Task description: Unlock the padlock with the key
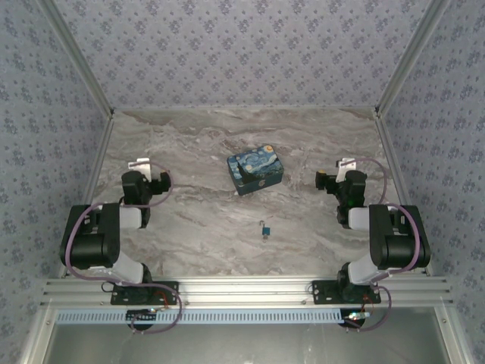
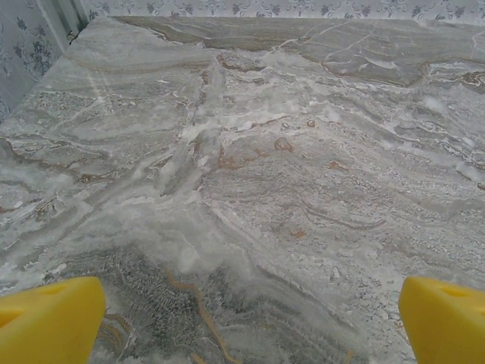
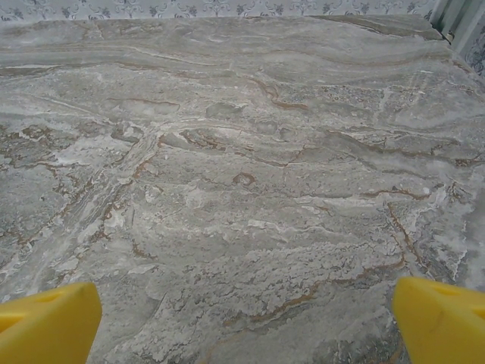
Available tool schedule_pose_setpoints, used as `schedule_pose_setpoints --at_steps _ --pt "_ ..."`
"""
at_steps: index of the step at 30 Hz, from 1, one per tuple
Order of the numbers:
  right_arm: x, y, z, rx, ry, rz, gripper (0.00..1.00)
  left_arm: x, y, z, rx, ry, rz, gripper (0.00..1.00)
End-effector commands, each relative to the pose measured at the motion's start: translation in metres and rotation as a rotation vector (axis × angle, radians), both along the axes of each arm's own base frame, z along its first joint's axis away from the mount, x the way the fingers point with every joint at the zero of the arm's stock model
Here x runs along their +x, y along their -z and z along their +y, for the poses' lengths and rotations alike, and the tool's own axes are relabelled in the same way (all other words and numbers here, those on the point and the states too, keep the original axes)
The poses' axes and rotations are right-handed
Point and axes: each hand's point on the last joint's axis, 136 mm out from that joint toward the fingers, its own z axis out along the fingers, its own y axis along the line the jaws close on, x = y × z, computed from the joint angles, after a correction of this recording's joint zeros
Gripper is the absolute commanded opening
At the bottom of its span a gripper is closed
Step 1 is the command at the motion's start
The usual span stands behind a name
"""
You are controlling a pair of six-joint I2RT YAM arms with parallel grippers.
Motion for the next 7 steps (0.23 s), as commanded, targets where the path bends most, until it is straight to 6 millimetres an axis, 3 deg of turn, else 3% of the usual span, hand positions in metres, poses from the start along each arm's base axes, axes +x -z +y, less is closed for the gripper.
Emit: schedule_pose_setpoints --at_steps 1,7 --pt "0.0016 0.0004 -0.0018 -0.003 0.007 0.004 1.0 0.0028 -0.004 -0.0002 -0.008 -0.007 -0.01 0.99" --pt "0.0012 0.0007 -0.0016 -0.005 0.008 0.004 1.0 0.0028 -0.0038 -0.0005 -0.006 -0.006 -0.01 0.99"
